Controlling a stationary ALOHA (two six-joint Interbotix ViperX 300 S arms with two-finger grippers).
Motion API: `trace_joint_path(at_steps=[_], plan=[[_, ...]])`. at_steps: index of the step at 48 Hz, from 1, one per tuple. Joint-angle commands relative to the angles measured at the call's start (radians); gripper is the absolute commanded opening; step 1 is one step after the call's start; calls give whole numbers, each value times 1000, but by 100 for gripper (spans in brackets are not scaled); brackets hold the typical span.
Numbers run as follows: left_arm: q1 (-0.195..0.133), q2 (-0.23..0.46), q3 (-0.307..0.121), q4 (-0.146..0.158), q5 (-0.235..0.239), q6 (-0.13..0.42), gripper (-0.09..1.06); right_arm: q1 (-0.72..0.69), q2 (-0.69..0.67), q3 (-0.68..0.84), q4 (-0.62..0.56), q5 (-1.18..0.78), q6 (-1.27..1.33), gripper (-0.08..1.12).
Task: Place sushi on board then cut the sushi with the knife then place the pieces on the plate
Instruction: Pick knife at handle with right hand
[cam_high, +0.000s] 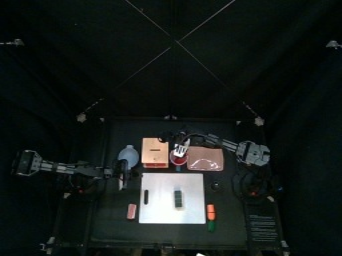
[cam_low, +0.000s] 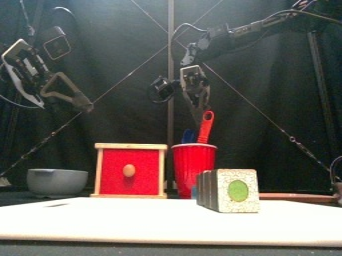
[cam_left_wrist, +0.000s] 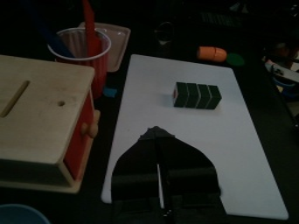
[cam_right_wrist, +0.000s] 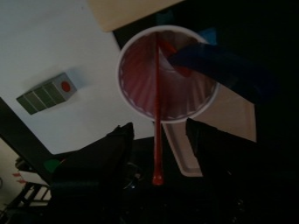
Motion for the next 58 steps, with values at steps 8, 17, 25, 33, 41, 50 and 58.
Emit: trace_joint_path(at_steps=[8, 17, 25, 33, 41, 50, 58], plan=[[5, 2, -12, -2, -2, 0, -2, 0, -17, -5, -8, -2, 3, 85], [5, 2, -12, -2, -2, 0, -2, 2, 3, -8, -8, -2, 3, 85], [5, 0, -11, -2, -2, 0, -2, 0, 9, -17, -9, -2, 2, 85], [5, 2, -11, -2, 0, 0, -2, -5, 12, -15, -8, -2, 0, 78], [5, 2, -9, -2, -2, 0, -2, -5, 17, -18, 0, -2, -6, 63], [6, 2, -9, -2, -2, 0, -2, -2, 21, -20, 0, 3, -8, 44], [6, 2, -9, -2, -2, 0, -2, -5, 21, -32, 0, 12, -6, 31]])
